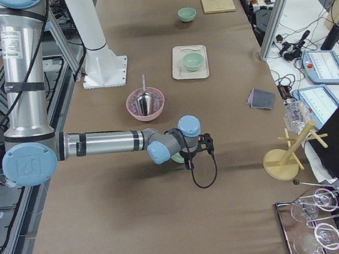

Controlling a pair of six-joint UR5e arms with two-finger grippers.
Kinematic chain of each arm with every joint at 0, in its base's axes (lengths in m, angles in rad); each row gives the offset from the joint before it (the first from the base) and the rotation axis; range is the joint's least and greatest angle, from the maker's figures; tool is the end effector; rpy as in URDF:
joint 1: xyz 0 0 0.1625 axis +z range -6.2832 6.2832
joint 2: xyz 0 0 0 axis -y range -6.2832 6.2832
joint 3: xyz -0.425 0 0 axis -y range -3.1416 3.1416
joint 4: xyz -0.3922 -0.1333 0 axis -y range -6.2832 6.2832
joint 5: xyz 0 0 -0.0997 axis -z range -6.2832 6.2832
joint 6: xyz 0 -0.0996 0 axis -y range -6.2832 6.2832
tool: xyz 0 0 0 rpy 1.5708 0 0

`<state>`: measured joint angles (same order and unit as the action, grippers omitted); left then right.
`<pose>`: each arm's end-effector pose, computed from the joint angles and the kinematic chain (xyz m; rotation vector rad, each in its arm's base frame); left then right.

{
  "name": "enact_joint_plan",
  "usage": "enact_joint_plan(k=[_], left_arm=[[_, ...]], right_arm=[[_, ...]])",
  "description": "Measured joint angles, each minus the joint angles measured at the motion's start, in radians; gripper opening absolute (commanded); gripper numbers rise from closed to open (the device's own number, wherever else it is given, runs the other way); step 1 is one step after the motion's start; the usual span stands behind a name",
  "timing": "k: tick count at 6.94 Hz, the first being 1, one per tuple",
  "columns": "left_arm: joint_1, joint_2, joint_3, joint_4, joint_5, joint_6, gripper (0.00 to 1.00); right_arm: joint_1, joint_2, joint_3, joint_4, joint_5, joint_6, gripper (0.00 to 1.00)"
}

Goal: Stack green bowls together

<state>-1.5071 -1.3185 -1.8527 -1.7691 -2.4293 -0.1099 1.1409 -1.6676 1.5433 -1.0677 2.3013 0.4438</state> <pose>-0.0325 -0.4006 0.6033 0.1388 0.8697 0.0546 -0.1344 -0.4534 0.6662 0.0225 -0.8067 -0.1252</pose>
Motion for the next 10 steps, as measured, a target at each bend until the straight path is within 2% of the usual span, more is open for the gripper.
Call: enact_joint_plan(k=[3,5,6,8,10], left_arm=[[0.013,0.003,0.003,0.007,-0.115,-0.010,0.98],[0.014,0.009,0.004,0.001,-0.129,-0.005,0.98],[0.015,0.009,0.004,-0.003,-0.130,-0.004,0.98],[0.015,0.003,0.011,-0.007,-0.128,-0.008,0.98],[0.015,-0.003,0.019,-0.007,-0.125,-0.011,0.98]], right_arm=[[0.000,0.047,0.026,-0.003,0.029,0.077,0.00],[-0.008,0.202,0.034,-0.013,0.113,0.287,0.00],[-0.047,0.312,0.037,-0.014,0.125,0.474,0.00],[-0.194,0.520,0.040,-0.015,0.037,0.823,0.00],[-0.309,0.641,0.032,-0.023,-0.060,0.947,0.00]])
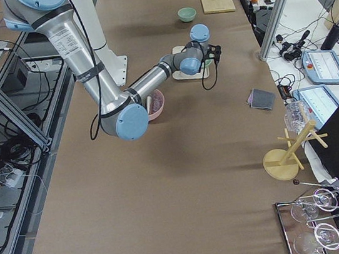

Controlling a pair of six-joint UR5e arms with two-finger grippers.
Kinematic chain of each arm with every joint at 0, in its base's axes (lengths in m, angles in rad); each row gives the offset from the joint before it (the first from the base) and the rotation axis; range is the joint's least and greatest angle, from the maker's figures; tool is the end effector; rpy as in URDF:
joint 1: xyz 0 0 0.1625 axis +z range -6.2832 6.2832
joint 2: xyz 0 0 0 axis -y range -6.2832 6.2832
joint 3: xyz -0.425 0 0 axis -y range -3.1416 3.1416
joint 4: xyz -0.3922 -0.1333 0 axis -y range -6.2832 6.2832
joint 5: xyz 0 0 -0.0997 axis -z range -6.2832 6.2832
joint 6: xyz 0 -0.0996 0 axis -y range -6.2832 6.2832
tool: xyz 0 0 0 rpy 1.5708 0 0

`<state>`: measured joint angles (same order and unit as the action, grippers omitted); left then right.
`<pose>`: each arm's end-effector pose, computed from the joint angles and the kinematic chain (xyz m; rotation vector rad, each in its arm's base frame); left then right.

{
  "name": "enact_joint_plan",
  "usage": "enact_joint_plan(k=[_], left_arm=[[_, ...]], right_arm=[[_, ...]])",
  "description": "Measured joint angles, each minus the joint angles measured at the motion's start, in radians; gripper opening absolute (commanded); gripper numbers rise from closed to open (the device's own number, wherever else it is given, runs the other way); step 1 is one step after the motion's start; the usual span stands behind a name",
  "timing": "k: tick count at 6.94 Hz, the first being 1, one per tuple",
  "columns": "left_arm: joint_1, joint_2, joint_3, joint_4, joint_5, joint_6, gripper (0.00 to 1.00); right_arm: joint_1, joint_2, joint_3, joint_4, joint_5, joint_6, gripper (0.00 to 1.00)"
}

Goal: Stack green bowls together

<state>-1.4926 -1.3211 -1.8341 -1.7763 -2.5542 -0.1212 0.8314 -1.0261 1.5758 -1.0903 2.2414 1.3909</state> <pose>-0.0193 -0.3992 0.6012 0.1026 0.9942 0.0684 -0.4006 -0.5453 0.2758 -0.0535 -1.1576 0.2321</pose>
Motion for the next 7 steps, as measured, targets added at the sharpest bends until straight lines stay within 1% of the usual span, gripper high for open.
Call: enact_joint_plan(k=[2,4,5,6,7], left_arm=[[0.001,-0.003,0.001,-0.001,-0.001,0.001,0.98],[0.001,-0.004,0.003,0.000,-0.001,0.002,0.98],[0.001,-0.004,0.005,0.000,-0.001,0.001,0.98],[0.002,-0.006,0.005,0.000,-0.001,-0.017,0.98],[0.005,-0.019,0.006,-0.001,-0.001,-0.064,0.98]], right_arm=[[-0.091,0.061,-0.008,-0.030,-0.122,0.045,0.00],[-0.132,0.083,-0.020,-0.038,-0.188,0.079,0.00],[-0.138,0.096,-0.034,-0.038,-0.203,0.096,0.56],[-0.140,0.108,-0.053,-0.036,-0.212,0.106,1.00],[-0.141,0.113,-0.063,-0.035,-0.216,0.110,1.00]])
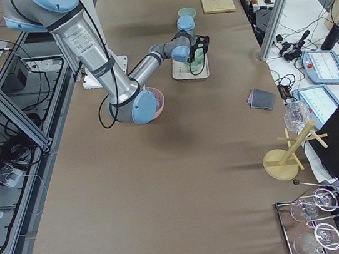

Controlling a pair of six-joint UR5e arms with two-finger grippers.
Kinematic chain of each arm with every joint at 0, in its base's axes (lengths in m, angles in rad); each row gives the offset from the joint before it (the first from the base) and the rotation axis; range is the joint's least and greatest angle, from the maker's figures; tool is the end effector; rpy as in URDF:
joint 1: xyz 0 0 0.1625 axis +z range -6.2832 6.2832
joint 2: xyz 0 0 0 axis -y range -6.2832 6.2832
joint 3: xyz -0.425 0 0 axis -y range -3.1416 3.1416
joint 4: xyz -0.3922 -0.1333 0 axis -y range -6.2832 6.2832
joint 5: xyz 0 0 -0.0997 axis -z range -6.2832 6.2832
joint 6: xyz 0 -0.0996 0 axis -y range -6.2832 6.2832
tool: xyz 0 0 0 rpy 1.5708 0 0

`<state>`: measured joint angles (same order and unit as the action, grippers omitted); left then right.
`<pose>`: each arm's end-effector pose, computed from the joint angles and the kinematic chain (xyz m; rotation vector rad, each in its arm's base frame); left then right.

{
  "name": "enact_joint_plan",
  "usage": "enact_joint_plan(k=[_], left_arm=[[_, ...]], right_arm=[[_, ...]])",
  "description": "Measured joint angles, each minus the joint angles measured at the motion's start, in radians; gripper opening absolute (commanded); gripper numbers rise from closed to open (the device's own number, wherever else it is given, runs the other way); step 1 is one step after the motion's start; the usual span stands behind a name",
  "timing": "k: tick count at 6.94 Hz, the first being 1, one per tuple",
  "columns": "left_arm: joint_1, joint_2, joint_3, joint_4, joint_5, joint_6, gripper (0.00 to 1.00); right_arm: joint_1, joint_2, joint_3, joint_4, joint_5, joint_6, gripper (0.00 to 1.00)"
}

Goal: Stack green bowls together

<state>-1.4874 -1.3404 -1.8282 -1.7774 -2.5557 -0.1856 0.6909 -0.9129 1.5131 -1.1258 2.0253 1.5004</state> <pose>-0.0164 -0.4075 0.5962 0.0810 0.9996 0.0215 -0.4908 -0.5221 0.2359 -0.0012 -1.1085 0.3187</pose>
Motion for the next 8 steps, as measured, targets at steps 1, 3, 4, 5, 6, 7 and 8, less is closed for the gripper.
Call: enact_joint_plan(k=[1,3,4,5,6,7,8], left_arm=[[0.016,-0.023,0.002,0.000,0.000,-0.051,0.98],[0.090,-0.094,0.021,-0.001,0.036,-0.144,0.98],[0.163,-0.145,0.028,-0.014,0.122,-0.247,0.98],[0.260,-0.212,0.053,-0.036,0.222,-0.369,0.97],[0.350,-0.289,0.105,-0.051,0.289,-0.481,0.93],[0.419,-0.344,0.166,-0.079,0.325,-0.553,0.88],[0.457,-0.369,0.225,-0.131,0.339,-0.585,0.83]], right_arm=[[0.002,0.003,-0.004,0.002,-0.001,0.001,1.00],[0.062,-0.015,0.026,-0.001,0.073,-0.002,1.00],[0.138,-0.059,0.060,-0.003,0.176,-0.019,1.00],[0.229,-0.131,0.095,-0.003,0.277,-0.082,1.00],[0.312,-0.206,0.118,-0.003,0.356,-0.185,1.00],[0.373,-0.264,0.125,-0.003,0.408,-0.280,1.00],[0.403,-0.294,0.125,-0.003,0.426,-0.335,1.00]])
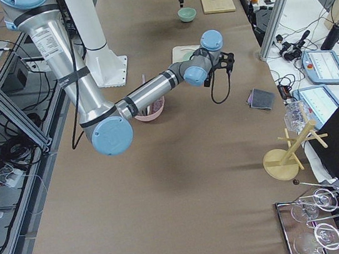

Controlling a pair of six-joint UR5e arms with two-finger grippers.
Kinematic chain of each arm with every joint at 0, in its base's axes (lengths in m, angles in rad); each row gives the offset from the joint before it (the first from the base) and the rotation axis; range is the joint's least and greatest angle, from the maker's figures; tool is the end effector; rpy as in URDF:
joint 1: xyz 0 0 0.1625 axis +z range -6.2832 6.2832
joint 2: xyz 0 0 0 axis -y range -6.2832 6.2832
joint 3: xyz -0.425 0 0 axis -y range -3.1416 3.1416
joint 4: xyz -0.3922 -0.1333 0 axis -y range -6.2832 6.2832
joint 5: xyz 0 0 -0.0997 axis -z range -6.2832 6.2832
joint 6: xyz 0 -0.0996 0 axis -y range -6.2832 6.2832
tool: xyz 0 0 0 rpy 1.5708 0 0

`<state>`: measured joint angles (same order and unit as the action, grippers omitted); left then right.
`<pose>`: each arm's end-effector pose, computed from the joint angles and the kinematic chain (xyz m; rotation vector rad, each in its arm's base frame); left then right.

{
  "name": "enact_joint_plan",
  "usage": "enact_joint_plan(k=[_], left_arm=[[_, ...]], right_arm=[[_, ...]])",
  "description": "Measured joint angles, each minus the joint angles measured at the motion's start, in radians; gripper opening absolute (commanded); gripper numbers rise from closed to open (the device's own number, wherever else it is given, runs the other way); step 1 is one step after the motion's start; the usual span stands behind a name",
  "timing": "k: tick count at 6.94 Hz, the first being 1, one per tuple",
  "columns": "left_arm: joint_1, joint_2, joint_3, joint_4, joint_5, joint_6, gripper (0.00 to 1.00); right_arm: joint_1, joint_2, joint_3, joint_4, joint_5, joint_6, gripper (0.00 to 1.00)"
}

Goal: Stack green bowls together

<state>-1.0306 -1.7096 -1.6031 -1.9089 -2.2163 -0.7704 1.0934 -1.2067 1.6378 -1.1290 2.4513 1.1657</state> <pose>0.2308 -0.5275 0.5375 0.0048 0.7990 -0.0535 -0.2348 -0.5769 0.3601 -0.0473 -1.1511 0.2269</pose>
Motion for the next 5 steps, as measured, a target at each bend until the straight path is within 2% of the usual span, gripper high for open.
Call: enact_joint_plan(k=[1,2,3,5], left_arm=[[0.015,-0.014,0.063,-0.059,0.005,-0.011,0.67],[0.021,-0.028,0.114,-0.100,0.007,-0.015,0.08],[0.022,-0.038,0.139,-0.119,0.005,-0.017,0.00],[0.021,-0.047,0.137,-0.129,-0.027,-0.018,0.00]], right_arm=[[0.010,-0.013,-0.002,0.000,0.001,-0.022,1.00],[0.013,-0.019,-0.003,0.001,0.001,-0.029,1.00],[0.013,-0.023,-0.001,0.002,0.000,-0.030,1.00],[0.012,-0.025,-0.001,0.003,-0.003,-0.028,1.00]])
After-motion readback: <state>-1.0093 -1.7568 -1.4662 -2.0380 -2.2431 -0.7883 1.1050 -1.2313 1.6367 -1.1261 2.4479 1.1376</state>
